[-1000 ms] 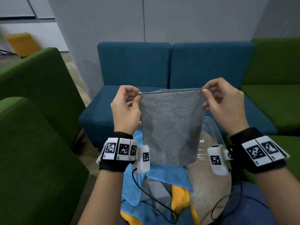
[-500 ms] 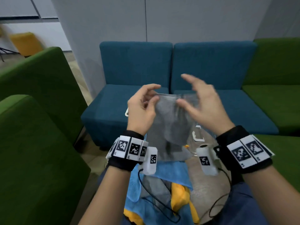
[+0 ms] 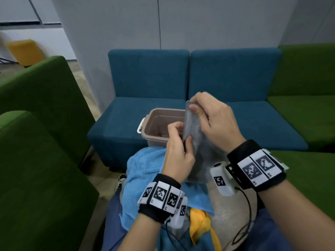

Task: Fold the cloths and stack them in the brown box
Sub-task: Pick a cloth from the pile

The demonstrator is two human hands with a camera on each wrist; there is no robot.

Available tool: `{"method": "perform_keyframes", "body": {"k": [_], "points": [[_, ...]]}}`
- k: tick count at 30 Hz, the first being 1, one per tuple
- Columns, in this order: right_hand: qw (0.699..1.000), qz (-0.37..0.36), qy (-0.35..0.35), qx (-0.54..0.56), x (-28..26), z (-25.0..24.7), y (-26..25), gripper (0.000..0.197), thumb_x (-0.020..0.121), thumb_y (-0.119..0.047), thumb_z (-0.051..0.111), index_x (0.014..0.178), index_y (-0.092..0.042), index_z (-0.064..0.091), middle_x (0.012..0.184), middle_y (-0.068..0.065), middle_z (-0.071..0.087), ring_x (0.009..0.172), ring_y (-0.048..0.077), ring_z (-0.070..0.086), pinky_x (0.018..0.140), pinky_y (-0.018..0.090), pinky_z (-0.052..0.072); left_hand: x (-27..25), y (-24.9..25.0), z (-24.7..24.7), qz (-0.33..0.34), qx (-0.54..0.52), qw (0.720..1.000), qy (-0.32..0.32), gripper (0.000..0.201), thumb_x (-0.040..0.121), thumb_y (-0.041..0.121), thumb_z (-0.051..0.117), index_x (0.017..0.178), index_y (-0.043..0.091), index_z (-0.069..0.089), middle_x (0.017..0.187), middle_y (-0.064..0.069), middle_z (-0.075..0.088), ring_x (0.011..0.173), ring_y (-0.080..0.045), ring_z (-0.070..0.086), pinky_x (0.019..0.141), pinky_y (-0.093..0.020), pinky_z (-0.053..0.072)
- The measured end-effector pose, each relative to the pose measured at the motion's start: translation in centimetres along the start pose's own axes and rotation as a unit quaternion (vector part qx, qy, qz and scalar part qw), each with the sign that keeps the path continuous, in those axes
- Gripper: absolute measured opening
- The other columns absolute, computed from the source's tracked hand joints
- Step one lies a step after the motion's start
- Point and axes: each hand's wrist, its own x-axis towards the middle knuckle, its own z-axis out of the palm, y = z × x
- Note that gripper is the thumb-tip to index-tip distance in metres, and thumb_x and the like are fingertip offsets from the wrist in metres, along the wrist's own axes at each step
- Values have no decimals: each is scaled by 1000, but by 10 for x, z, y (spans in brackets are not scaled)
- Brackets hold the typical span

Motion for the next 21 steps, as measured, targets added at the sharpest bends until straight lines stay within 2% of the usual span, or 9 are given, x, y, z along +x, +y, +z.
{"method": "perform_keyframes", "body": {"k": [2,3,7,10,12,15,17,19,21], "points": [[998,-5,57,-34,9,-8,-4,28,103,-29,40,93,-9,57,83,0,54,72,19,54,59,39,45,-4,-3,-1,3,42,999,1,27,90,0,48,112,13,41,96,6,55,86,-6,54,78,-14,42],[995,-2,90,-44,13,-12,-3,31,104,-29,39,93,-7,58,83,3,56,72,22,55,60,41,46,-5,-5,-4,-1,58,998,-4,27,88,-2,47,111,12,43,95,4,56,84,-5,53,75,-11,40],[974,8,216,-68,26,-29,10,37,104,-29,38,92,-2,61,82,10,58,73,27,54,65,41,44,-9,-16,-18,-17,114,993,-24,19,83,0,44,96,13,48,88,1,54,78,-2,48,71,-11,36],[953,34,286,-99,30,-36,27,41,104,-30,36,89,0,60,80,13,58,70,27,49,65,36,37,-10,-23,-36,-25,168,985,-6,13,87,1,45,91,11,51,85,-1,53,76,-11,48,69,-12,35],[941,60,311,-117,28,-39,39,42,104,-31,34,90,-1,59,80,13,58,70,27,47,65,36,34,-8,-28,-52,-25,203,979,14,11,93,1,49,91,11,53,86,-1,56,78,-16,52,71,-17,38],[929,106,330,-129,18,-38,57,40,104,-30,34,91,-2,59,82,11,60,73,23,45,65,32,31,-5,-36,-80,-30,249,967,43,9,94,10,56,86,14,56,83,2,59,80,-20,56,73,-33,44],[920,135,339,-144,7,-35,66,37,105,-28,36,91,-2,59,84,13,59,75,27,47,69,33,31,-4,-38,-96,-40,286,956,58,11,94,19,59,85,14,57,82,2,60,80,-22,56,73,-37,44],[912,156,342,-161,-5,-32,72,34,104,-26,39,91,-1,59,87,17,58,78,31,49,73,36,33,-5,-38,-108,-48,316,945,71,15,94,25,59,84,14,56,80,3,58,77,-20,54,71,-36,41],[910,170,338,-170,-17,-29,73,30,103,-22,42,93,1,59,90,21,56,82,31,47,75,37,34,-6,-35,-114,-62,308,945,88,15,94,24,57,84,14,53,80,4,54,72,-12,48,68,-26,34]]}}
